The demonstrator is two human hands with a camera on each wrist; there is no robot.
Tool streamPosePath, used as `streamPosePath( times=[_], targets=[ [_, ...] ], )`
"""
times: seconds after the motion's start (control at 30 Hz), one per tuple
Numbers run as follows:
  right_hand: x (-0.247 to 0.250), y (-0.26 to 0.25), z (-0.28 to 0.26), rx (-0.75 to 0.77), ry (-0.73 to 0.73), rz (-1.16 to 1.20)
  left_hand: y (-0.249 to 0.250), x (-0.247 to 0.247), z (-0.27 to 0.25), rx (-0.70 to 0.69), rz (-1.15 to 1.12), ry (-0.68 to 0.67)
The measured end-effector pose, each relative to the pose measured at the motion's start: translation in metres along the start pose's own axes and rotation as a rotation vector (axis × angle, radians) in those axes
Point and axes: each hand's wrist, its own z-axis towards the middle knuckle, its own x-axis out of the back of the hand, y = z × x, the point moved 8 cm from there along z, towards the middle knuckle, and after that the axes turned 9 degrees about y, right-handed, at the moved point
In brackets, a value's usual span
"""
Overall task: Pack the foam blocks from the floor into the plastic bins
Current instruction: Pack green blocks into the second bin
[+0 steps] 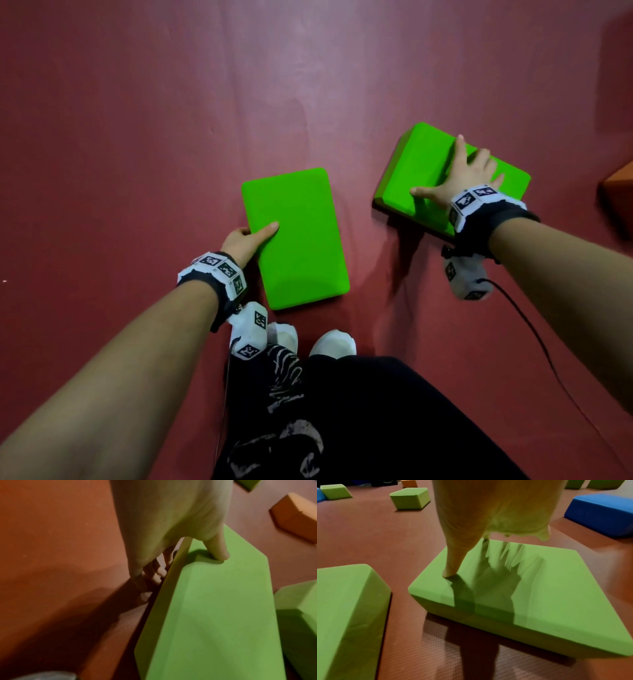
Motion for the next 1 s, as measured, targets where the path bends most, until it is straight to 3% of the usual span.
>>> streamPosePath(
  times=[0.13, 0.27, 0.37, 0.5, 0.63, 0.8, 1.0],
  targets=[
    [-0.007, 0.001, 0.002, 0.022, -0.075, 0.002, 0.004, -0.035, -0.015, -0.009, -0.027, -0.071],
    [0.001, -0.004, -0.002, 0.064, -0.006, -0.022, -0.018, -0.061, 0.011, 0.03, -0.026, -0.147],
    [-0.005, 0.01, -0.018, -0.063, -0.08, -0.007, -0.006, -0.057, -0.007, 0.024, -0.066, -0.128],
    [-0.034, 0.041, -0.053, -0.28, -0.174, 0.281, 0.001, -0.047, -0.029, 0.024, -0.107, -0.114],
    [-0.049, 0.05, -0.082, -0.363, -0.122, 0.571, -0.009, -0.023, -0.039, 0.007, -0.051, -0.036],
    [-0.049, 0.036, -0.119, -0.233, -0.348, 0.383, -0.022, 0.004, -0.065, 0.014, -0.043, 0.055],
    [-0.002, -0.001, -0.177, -0.122, -0.305, 0.476, -0.004, 0.033, -0.122, -0.147, -0.033, 0.147]
  ],
)
